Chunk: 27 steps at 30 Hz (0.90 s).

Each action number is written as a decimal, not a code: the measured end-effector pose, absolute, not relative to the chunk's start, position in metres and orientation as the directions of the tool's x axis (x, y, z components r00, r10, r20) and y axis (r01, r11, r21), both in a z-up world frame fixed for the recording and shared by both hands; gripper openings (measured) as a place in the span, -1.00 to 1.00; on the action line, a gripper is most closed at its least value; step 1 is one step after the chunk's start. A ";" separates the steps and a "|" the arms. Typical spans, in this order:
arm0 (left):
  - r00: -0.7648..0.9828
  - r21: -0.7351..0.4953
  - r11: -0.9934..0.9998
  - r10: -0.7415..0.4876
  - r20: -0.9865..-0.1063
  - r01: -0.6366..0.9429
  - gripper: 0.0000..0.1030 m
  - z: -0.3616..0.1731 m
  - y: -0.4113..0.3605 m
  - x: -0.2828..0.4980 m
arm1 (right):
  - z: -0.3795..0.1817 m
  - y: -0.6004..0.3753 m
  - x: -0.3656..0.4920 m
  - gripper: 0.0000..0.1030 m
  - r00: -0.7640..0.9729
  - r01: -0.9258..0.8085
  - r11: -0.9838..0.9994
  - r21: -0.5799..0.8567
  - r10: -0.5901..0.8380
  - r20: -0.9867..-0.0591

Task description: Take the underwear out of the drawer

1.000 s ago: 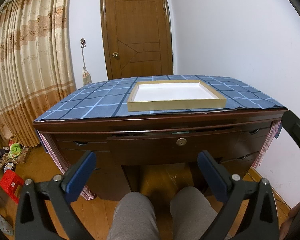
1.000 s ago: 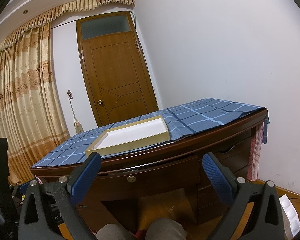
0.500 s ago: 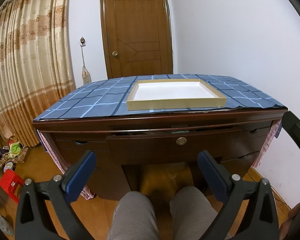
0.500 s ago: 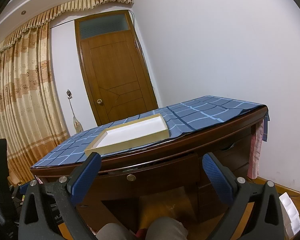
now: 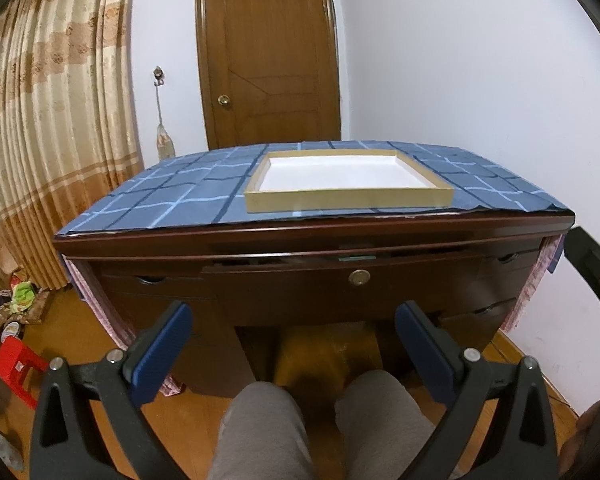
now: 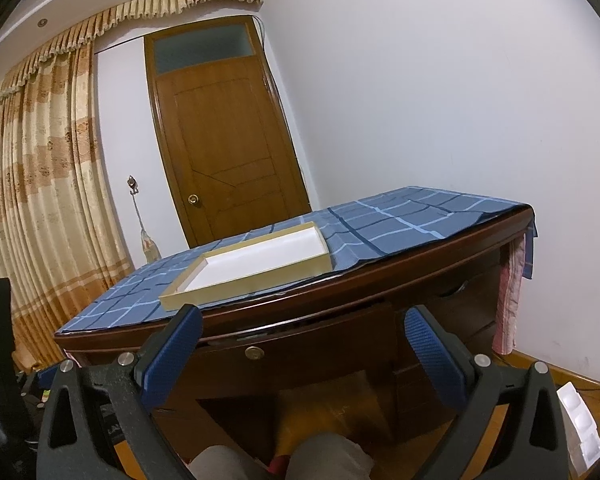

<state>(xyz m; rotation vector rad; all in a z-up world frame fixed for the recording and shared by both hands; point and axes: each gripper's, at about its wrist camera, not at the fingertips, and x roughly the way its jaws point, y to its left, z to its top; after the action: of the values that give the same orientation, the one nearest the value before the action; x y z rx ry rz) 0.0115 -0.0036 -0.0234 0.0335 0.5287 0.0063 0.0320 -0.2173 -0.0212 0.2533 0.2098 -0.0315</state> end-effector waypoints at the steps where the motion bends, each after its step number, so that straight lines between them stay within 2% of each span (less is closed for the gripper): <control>1: 0.862 0.029 1.000 0.008 -0.507 0.008 0.99 -0.025 -0.004 0.014 | -0.024 -0.220 0.035 0.99 0.976 0.060 0.967 0.247 -0.005 -0.217; 9: 0.835 -0.026 0.998 -0.065 -0.546 0.060 0.99 -0.042 -0.009 0.041 | -0.048 -0.242 0.061 0.99 0.970 0.062 0.967 0.248 0.000 -0.245; 15: 0.839 -0.033 0.997 -0.078 -0.539 0.072 0.99 -0.048 -0.012 0.058 | -0.058 -0.248 0.083 0.99 0.965 0.069 0.977 0.200 -0.015 -0.261; 20: 0.825 -0.038 0.997 -0.079 -0.559 0.070 0.99 -0.059 -0.007 0.083 | -0.075 -0.259 0.116 0.99 0.966 -0.015 0.985 0.169 0.058 -0.253; 24: 0.814 -0.030 0.998 -0.058 -0.578 0.050 0.99 -0.074 -0.004 0.113 | -0.098 -0.273 0.167 0.99 0.942 -0.036 0.992 0.122 0.074 -0.326; 27: 0.812 -0.009 0.999 -0.049 -0.582 0.054 0.99 -0.084 -0.006 0.134 | -0.115 -0.294 0.207 0.99 0.918 -0.041 0.982 0.183 0.109 -0.381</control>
<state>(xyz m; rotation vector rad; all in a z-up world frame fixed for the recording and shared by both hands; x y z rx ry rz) 0.1343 -0.0062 -0.0835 0.0077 0.6209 -0.0547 0.2074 -0.2938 -0.1153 0.1732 0.4005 0.0773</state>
